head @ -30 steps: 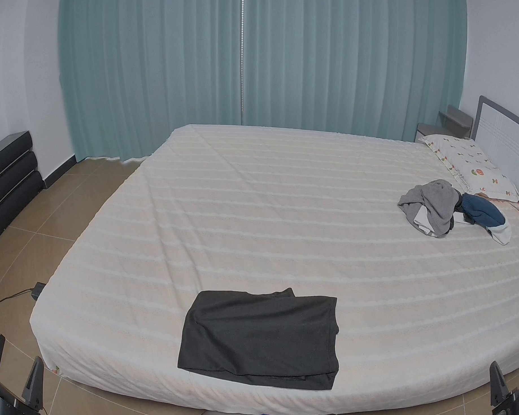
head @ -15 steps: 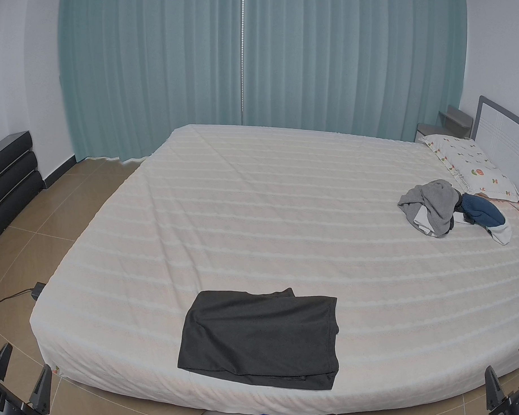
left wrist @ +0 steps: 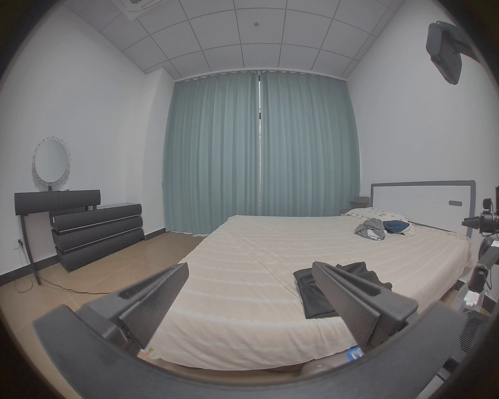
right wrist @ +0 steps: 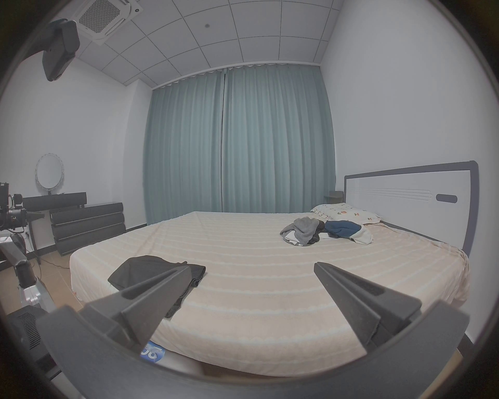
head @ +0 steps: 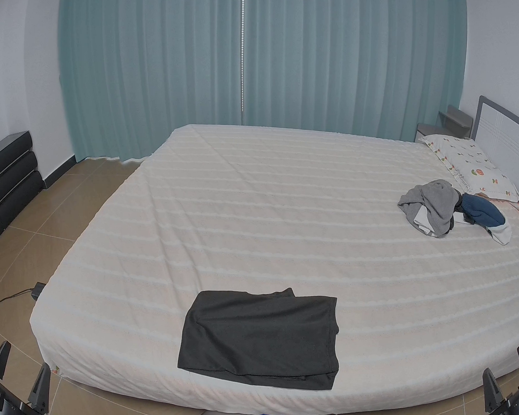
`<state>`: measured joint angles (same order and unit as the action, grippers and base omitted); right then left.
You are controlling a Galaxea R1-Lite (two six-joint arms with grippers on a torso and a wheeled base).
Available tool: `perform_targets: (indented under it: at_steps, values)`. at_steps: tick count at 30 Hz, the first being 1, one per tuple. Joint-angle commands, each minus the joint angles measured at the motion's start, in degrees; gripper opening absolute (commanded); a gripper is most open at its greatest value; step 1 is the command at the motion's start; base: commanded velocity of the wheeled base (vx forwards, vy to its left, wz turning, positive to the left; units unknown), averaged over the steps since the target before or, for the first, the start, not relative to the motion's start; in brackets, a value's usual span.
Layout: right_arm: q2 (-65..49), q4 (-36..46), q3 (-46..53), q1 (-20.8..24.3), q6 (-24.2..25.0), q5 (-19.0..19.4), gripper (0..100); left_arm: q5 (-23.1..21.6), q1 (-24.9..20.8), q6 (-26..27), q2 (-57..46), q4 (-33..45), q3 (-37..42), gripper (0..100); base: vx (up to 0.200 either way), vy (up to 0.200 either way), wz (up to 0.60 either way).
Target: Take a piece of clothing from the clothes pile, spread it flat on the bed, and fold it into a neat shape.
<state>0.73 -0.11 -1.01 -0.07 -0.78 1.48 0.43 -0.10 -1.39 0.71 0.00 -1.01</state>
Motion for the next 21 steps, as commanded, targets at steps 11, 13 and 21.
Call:
perform_targets:
  at_steps: [11, 13, 21]
  values:
    - [-0.47, 0.20, 0.92, -0.01, -0.10, 0.11, 100, 0.36, 0.01, 0.07, -0.71, 0.09, 0.92, 100, 0.000, 0.000, 0.00]
    - [-0.47, 0.29, 0.92, -0.01, -0.10, 0.11, 100, 0.36, 0.01, 0.07, -0.71, 0.00, 0.92, 100, 0.000, 0.000, 0.00]
    - [-0.20, 0.29, 0.84, 0.16, -0.10, 0.11, 100, 0.28, 0.01, 0.42, -0.71, 0.00, 0.92, 100, 0.000, 0.000, 0.00]
